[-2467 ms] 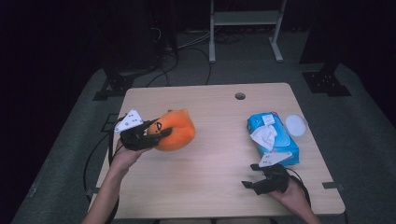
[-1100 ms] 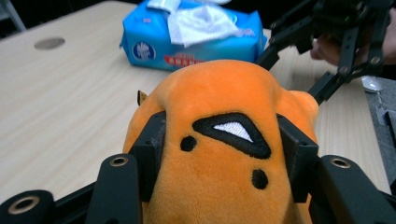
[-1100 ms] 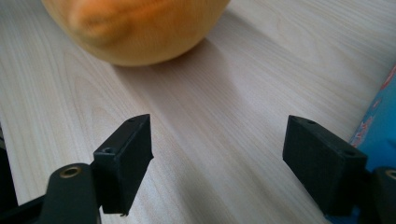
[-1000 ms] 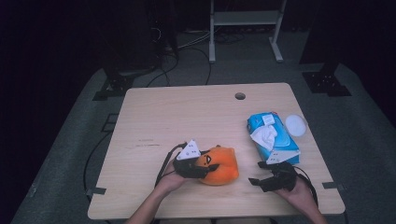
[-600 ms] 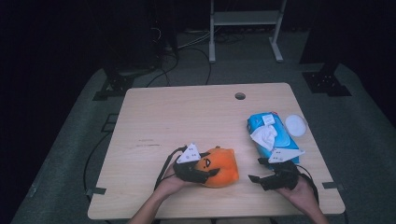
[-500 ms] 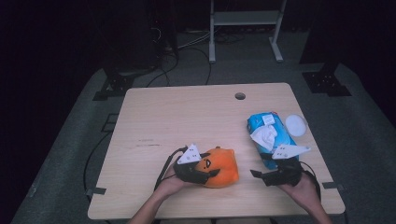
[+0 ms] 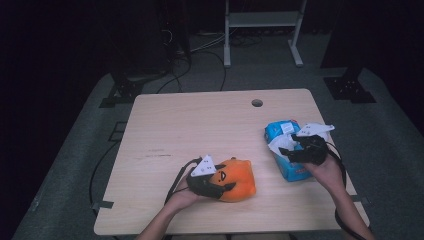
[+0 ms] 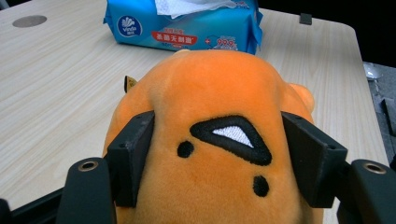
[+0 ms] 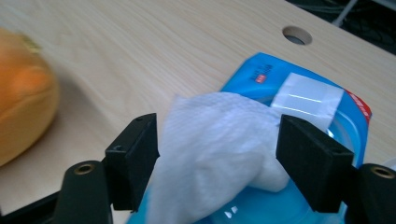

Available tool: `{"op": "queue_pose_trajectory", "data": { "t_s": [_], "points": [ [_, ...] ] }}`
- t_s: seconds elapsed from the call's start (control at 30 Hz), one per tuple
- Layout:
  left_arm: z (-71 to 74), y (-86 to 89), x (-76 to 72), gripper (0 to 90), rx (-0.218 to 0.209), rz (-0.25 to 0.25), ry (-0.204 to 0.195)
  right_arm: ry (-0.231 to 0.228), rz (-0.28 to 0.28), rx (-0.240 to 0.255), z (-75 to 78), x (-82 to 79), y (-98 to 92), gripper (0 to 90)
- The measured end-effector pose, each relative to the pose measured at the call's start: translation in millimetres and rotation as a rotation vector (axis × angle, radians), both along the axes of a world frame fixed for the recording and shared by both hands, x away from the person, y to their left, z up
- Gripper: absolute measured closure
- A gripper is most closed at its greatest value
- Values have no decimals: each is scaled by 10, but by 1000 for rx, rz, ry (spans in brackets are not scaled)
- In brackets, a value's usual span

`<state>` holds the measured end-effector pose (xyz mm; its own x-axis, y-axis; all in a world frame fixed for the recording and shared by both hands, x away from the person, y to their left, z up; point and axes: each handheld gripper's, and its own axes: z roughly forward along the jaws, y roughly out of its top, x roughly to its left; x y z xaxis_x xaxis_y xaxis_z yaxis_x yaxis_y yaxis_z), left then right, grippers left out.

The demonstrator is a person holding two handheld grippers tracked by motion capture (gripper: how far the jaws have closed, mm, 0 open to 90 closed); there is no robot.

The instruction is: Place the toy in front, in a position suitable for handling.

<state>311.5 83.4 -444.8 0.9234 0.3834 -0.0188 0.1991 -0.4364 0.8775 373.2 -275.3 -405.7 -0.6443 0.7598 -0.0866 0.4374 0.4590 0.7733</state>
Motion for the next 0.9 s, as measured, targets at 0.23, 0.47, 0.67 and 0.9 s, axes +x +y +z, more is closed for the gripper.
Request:
{"op": "queue_pose_trajectory", "data": {
  "t_s": [0.23,0.47,0.67,0.9],
  "points": [
    [1,-1,-7,298,9,-13,-5,80,-28,15,-170,175,-45,564],
    [2,-5,-11,290,15,-18,-12,79,-71,63,-150,172,-130,747],
    [-1,-6,-10,285,12,-17,-12,87,-91,39,-129,174,-93,762],
    [-2,-9,-9,277,12,-18,-13,74,-95,60,-90,148,-111,764]
  ]
}}
